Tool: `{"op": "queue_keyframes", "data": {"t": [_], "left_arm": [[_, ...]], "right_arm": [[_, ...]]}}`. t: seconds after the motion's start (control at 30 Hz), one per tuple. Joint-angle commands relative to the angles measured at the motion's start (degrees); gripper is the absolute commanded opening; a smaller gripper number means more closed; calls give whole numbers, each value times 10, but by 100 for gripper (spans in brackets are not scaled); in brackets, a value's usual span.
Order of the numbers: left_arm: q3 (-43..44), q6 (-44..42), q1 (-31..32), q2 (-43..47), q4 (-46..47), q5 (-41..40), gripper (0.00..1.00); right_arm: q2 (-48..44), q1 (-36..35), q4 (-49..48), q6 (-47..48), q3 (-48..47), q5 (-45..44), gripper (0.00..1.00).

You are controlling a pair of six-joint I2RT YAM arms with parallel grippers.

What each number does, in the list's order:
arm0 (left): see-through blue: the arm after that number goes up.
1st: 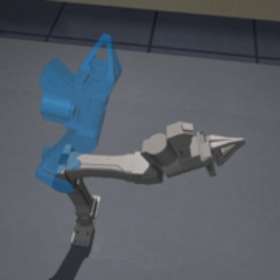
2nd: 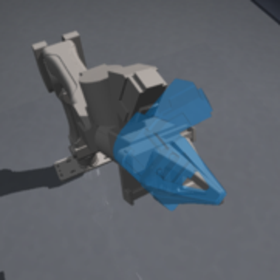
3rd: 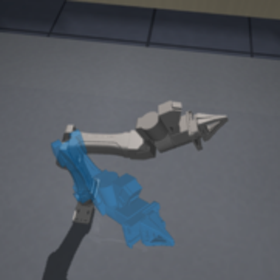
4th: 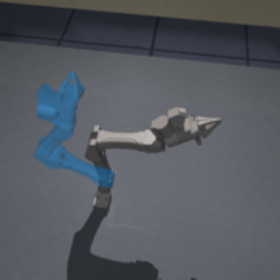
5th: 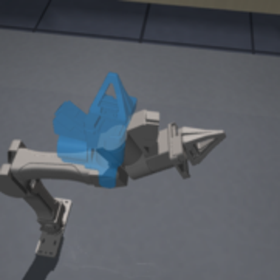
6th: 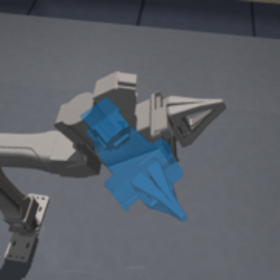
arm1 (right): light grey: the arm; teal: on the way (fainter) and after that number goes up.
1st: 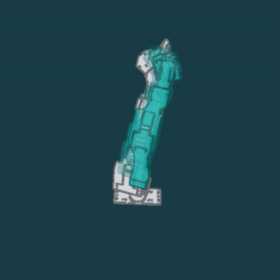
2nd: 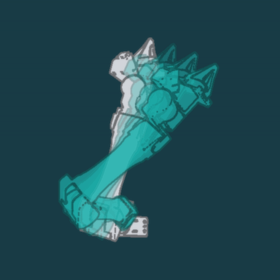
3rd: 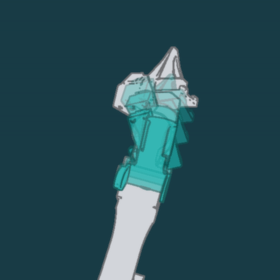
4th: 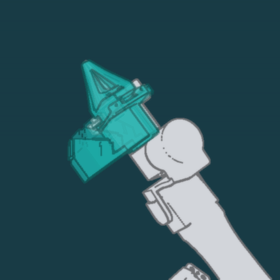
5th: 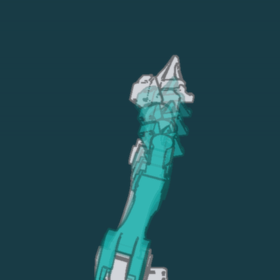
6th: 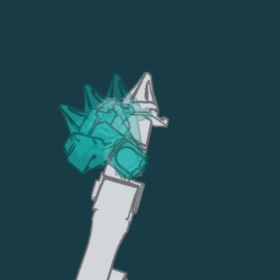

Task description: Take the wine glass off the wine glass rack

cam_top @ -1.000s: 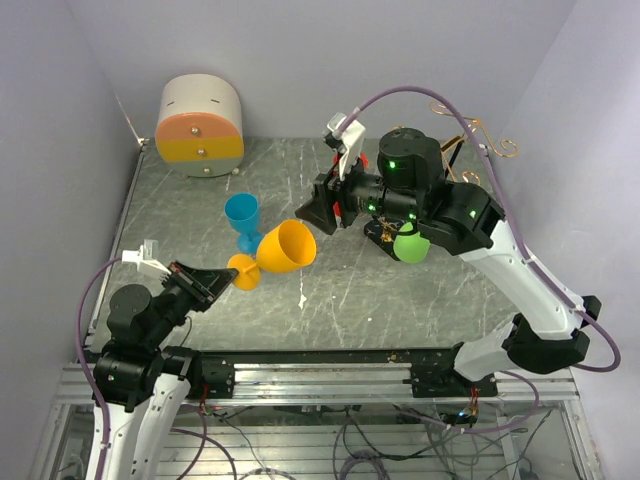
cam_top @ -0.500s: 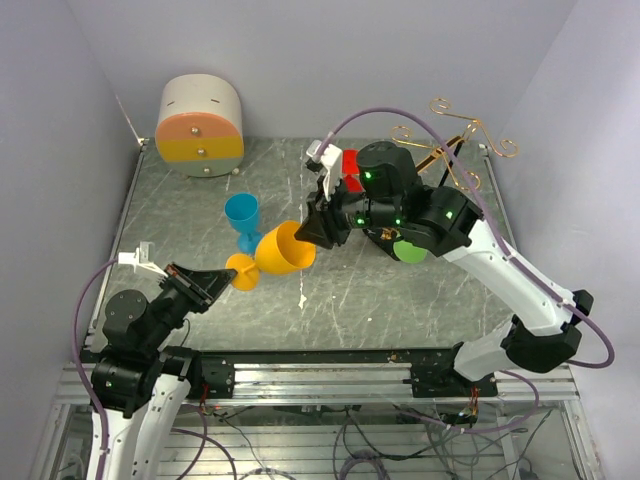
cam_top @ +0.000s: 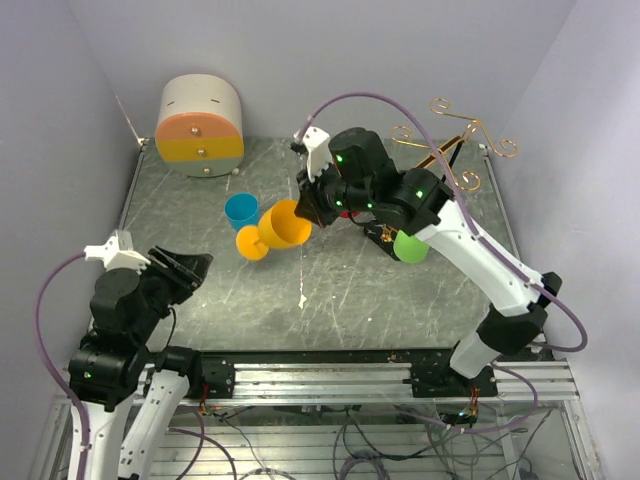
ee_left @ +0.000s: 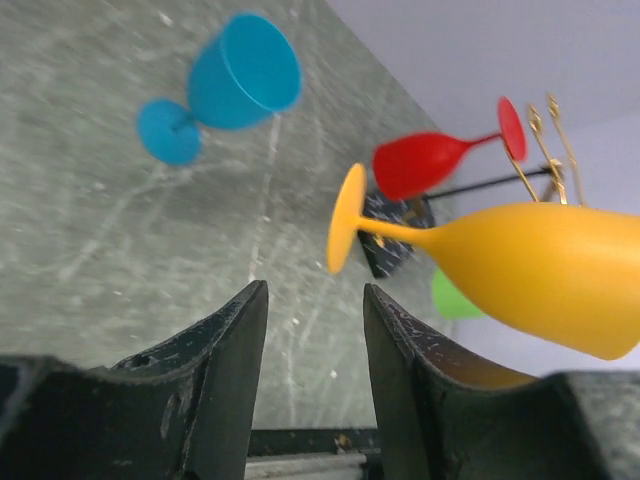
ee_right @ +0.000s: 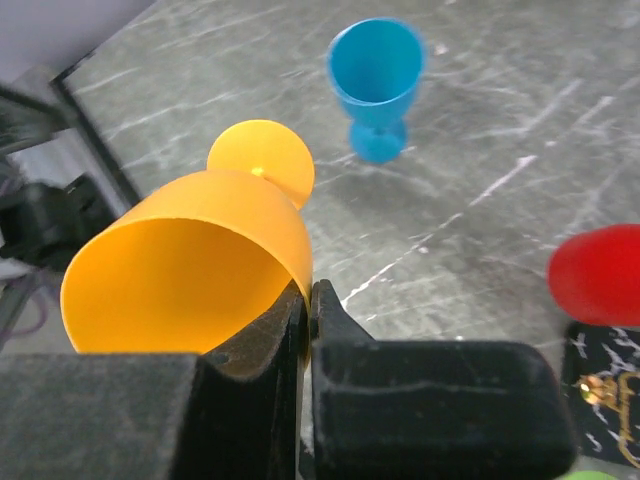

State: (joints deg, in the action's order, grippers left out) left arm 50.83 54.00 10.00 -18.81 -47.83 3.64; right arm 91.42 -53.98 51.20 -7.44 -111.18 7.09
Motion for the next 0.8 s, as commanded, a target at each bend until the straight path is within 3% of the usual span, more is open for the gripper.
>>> {"op": "queue_keyframes", "data": {"t": [0.0, 0.23, 0.77], "left_arm": [[66, -90, -2, -48, -59, -147, 54], [33, -136, -2, -54, 5, -193, 51], [2, -181, -2, -62, 26, -211, 49]], "right_arm": [[65, 17, 51, -10, -78, -103, 0], [215, 36, 136, -12, -198, -149, 0], [327, 77, 127, -11, -226, -141, 0]]}}
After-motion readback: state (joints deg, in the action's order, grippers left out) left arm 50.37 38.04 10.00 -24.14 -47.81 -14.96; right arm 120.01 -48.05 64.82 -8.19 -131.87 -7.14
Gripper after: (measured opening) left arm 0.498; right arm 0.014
